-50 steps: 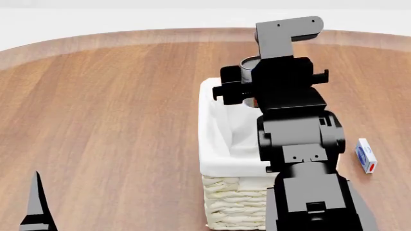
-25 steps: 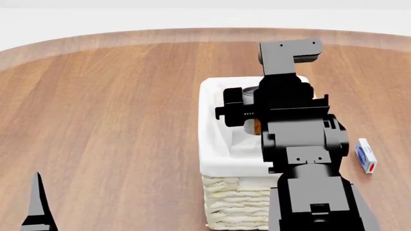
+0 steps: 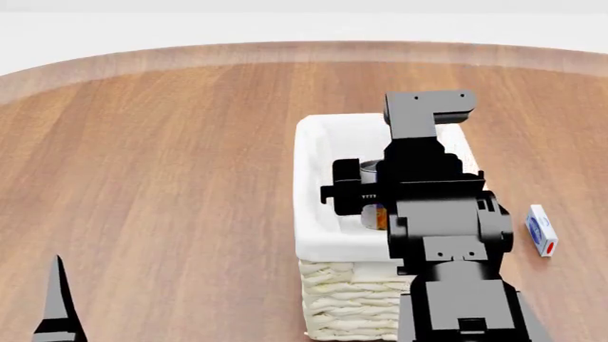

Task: Pick up the alphabet soup and put it in the basket.

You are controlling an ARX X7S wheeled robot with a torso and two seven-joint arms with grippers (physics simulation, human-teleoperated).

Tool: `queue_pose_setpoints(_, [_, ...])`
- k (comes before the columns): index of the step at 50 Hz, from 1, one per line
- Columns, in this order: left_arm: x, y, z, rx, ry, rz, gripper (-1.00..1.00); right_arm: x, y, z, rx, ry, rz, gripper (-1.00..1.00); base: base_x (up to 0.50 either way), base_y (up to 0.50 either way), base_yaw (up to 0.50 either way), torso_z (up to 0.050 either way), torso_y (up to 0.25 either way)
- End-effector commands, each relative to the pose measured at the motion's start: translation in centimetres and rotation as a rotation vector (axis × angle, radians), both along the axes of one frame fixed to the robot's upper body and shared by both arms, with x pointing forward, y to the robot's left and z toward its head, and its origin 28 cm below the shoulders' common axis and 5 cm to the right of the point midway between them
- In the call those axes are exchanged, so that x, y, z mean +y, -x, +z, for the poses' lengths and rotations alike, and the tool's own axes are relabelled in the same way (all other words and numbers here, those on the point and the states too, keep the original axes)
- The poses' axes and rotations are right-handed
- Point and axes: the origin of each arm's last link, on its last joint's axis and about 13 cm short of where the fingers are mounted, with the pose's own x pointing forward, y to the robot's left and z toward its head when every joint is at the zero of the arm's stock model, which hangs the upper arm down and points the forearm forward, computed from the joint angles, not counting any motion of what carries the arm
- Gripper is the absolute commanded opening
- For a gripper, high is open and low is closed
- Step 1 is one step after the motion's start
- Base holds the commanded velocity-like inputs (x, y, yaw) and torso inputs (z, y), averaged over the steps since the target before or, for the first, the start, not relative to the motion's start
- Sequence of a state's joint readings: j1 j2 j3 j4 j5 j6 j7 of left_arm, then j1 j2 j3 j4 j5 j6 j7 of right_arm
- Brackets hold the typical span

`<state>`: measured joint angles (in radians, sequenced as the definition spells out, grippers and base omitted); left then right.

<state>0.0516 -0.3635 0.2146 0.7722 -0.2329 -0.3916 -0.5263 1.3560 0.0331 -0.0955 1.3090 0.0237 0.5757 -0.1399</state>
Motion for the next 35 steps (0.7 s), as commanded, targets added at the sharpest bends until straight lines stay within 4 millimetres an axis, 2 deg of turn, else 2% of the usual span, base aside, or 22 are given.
queue_pose_setpoints(1, [0.0,0.0,0.0,0.000,-0.001,-0.002,1.00,-0.2,0.0,-0.3,-0.004,0.000,0.009,-1.00,0.00,0.00,0.00,0.000,0.010])
queue_pose_setpoints(10, [0.0,0.0,0.0,0.001,-0.002,-0.003,1.00,-0.2,0.0,-0.4,-0.016,0.003,0.011,-1.00,0.00,0.00,0.00,0.001,0.000])
queue_pose_setpoints(11, [-0.1,0.0,0.0,0.001,-0.002,-0.003,1.00,-0.2,0.0,-0.4,-0.023,0.012,0.014,1.00,0.00,0.00,0.00,0.000,0.000])
queue_pose_setpoints(28, [-0.1,0.0,-0.1,0.002,-0.002,-0.005,1.00,-0.2,-0.2,0.0,-0.054,-0.014,0.022,1.00,0.00,0.00,0.00,0.000,0.000])
queue_pose_setpoints(29, [-0.1,0.0,-0.1,0.002,-0.003,-0.004,1.00,-0.2,-0.4,0.1,-0.084,-0.022,0.023,1.00,0.00,0.00,0.00,0.000,0.000])
queue_pose_setpoints(35, [-0.1,0.0,-0.1,0.003,-0.003,-0.004,1.00,0.1,-1.9,2.4,-0.551,-0.053,0.056,1.00,0.00,0.00,0.00,0.000,0.000])
